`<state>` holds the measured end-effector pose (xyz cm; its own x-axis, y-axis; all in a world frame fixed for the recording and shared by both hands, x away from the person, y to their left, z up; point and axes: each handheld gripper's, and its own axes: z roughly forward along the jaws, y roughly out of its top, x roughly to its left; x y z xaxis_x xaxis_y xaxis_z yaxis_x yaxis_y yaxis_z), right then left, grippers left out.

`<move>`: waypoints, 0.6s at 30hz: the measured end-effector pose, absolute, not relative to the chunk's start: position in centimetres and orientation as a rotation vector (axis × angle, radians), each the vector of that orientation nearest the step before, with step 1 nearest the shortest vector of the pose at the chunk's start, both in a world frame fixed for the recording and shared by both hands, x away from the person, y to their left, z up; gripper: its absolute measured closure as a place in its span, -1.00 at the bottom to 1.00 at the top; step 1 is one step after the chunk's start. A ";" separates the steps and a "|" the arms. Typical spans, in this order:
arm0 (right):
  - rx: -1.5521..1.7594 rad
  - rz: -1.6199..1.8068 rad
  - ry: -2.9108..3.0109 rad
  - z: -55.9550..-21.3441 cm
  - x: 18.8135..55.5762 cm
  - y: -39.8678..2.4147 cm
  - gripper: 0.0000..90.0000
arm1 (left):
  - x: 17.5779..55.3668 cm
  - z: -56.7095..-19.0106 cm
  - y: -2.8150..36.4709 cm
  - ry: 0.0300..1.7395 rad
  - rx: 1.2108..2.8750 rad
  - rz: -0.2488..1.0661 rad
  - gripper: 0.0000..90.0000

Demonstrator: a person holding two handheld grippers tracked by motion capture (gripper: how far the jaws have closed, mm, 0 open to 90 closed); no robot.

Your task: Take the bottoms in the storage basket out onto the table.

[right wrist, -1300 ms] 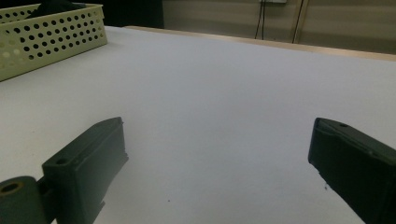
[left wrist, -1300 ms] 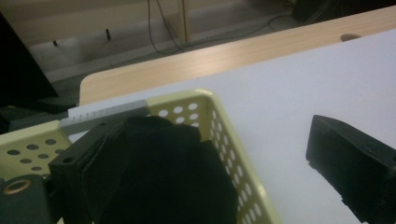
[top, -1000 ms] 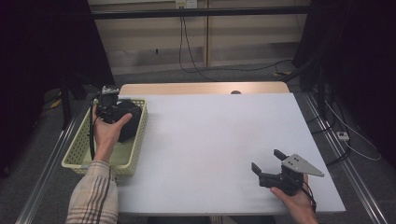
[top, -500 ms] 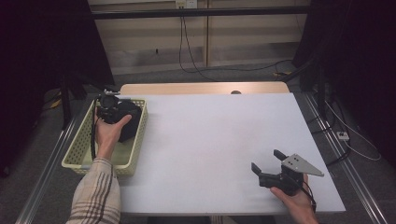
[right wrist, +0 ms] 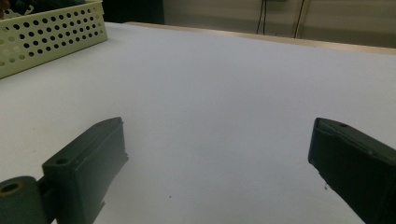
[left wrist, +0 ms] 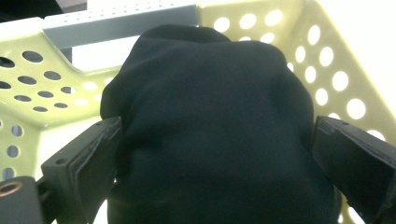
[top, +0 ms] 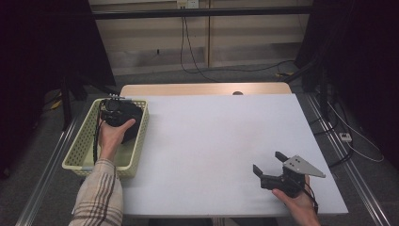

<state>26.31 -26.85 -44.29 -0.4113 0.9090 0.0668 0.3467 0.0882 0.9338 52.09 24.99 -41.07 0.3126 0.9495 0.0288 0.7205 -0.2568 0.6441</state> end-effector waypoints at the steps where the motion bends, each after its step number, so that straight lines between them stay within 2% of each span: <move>1: 1.234 1.319 1.819 -44.3 26.3 -26.8 -0.91 | 52.1 -41.1 25.0 1.475 2.054 0.563 -0.91; 8: 1.240 1.318 1.816 -44.3 26.3 -26.9 -0.91 | 52.3 -41.5 25.2 1.477 2.087 0.545 -0.85; 18: 1.240 1.308 1.818 -44.3 26.3 -26.8 -0.90 | 52.5 -42.2 25.6 1.523 2.110 0.444 -0.79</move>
